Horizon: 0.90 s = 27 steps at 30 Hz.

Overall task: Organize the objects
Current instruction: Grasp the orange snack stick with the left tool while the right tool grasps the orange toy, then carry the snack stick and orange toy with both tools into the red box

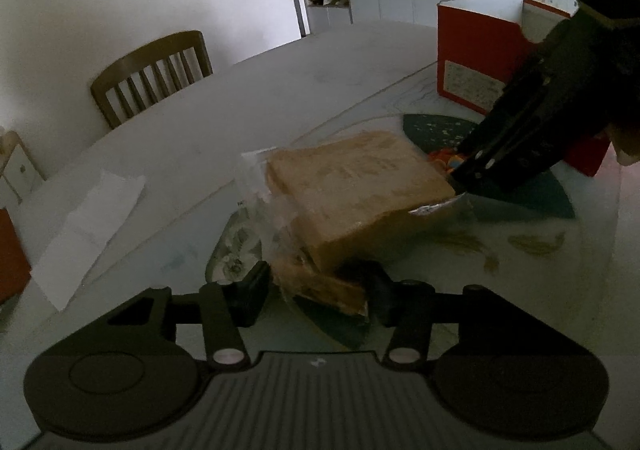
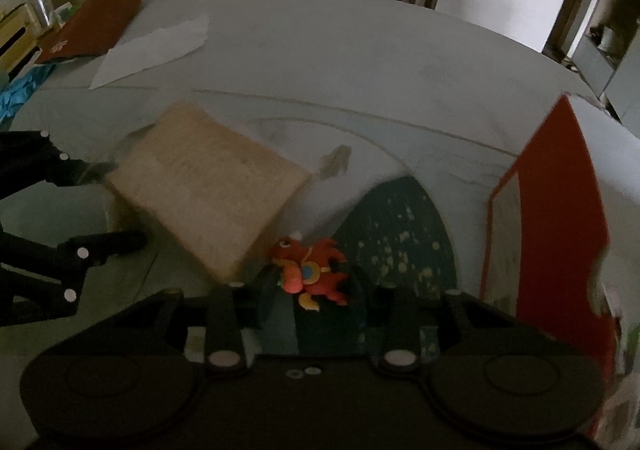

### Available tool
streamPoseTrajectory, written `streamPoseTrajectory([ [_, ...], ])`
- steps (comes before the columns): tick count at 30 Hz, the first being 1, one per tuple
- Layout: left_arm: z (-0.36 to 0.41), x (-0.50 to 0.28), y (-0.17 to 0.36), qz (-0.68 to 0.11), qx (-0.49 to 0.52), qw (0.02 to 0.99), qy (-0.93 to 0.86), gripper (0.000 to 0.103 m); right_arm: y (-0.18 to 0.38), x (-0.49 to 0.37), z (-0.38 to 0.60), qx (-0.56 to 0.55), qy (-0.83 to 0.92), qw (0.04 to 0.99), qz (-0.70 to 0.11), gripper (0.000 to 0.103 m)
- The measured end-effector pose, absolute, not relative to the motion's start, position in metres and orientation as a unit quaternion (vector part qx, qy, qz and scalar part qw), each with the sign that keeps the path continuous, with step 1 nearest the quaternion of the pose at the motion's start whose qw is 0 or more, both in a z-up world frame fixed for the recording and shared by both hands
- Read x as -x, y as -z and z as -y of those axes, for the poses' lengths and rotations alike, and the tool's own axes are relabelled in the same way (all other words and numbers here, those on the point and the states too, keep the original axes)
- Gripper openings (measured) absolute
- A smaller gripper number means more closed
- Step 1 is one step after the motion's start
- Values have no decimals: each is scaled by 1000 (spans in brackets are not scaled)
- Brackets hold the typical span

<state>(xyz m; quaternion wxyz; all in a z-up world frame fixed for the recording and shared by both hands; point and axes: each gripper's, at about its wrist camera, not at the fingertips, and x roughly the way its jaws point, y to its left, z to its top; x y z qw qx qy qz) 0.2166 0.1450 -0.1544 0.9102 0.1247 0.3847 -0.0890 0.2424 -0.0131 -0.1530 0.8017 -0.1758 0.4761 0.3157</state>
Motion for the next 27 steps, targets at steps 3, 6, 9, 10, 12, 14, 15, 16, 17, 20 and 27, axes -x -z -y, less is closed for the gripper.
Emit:
streamPoseTrajectory([
  [3,-145,-212,155,-392,-110,909,85,51,150,-234,21,167,-312,804,-479,37],
  [6,-147,-204,155,-401,-95,908,80,51,145,-225,28,156,-313,805,-479,37],
  [9,-146,-194,154,-408,-84,906,79,51,142,-214,35,148,-312,807,-479,37],
  [10,-145,-189,153,-410,-82,905,78,51,140,-210,37,146,-311,807,-480,37],
  [12,-144,-182,151,-413,-75,904,80,51,137,-202,43,140,-311,809,-479,37],
  [14,-142,-174,148,-415,-68,904,82,51,132,-195,48,134,-307,812,-478,37],
  [15,-141,-171,146,-415,-65,904,83,51,130,-191,51,130,-304,814,-477,37],
  [16,-141,-168,143,-416,-61,904,83,51,126,-188,55,124,-303,816,-476,37],
  [17,-141,-165,141,-415,-56,904,84,51,122,-184,58,118,-303,818,-474,36],
  [20,-138,-159,132,-412,-41,906,86,51,109,-174,68,106,-303,826,-463,36],
  [27,-127,-154,105,-399,-12,912,97,51,77,-165,96,75,-297,846,-436,36],
])
